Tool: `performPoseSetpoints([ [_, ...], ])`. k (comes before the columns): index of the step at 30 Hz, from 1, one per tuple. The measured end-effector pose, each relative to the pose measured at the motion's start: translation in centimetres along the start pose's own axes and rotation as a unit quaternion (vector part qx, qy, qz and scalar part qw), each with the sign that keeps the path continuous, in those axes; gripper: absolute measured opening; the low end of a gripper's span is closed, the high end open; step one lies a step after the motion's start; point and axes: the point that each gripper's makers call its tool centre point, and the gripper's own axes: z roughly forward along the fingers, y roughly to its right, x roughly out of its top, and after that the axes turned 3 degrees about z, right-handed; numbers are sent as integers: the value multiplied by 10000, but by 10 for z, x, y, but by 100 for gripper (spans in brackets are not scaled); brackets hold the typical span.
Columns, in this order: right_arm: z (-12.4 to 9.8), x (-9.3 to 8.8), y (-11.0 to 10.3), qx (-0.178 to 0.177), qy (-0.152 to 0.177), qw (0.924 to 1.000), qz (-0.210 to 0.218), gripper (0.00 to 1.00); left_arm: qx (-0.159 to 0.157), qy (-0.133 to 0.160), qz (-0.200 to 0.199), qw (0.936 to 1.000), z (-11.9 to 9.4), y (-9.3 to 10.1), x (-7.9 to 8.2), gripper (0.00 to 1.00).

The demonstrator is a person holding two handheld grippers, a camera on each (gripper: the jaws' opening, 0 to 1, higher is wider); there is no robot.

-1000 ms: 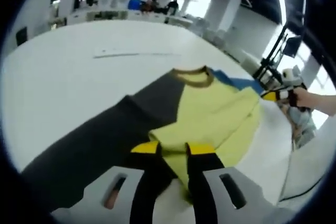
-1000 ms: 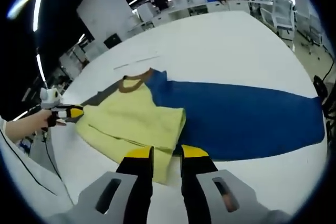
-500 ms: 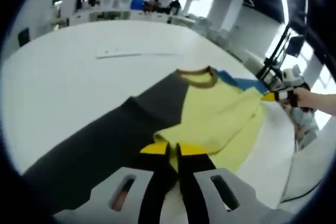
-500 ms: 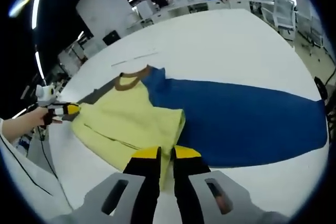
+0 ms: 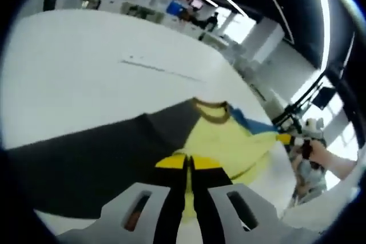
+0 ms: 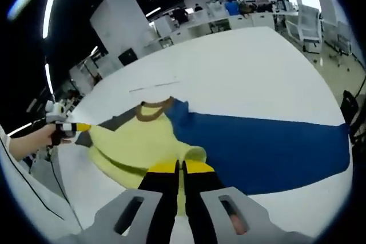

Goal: Fold the garment on the visible template until the final outline fits inside the template.

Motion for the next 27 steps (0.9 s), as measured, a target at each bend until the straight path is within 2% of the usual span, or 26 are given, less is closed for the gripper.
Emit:
performPoseSetpoints([
  [4,-2,5,2,-39,66,9999,77,3,97,-48,-654,9978,-1,-4,0,0],
  [10,-11,6,-5,-28,120,9999,27,3,80,-165,-765,9969,-8,3,-8,0],
  [15,-24,8,-11,-15,205,9998,-23,3,-53,-75,-1000,9949,-27,16,-6,0],
  [20,-44,9,-21,27,315,9995,-98,3,-96,-76,-977,9951,-46,27,-11,0],
  [27,-66,1,-34,60,335,9992,-218,3,-60,-152,-641,9978,-71,48,-27,0],
])
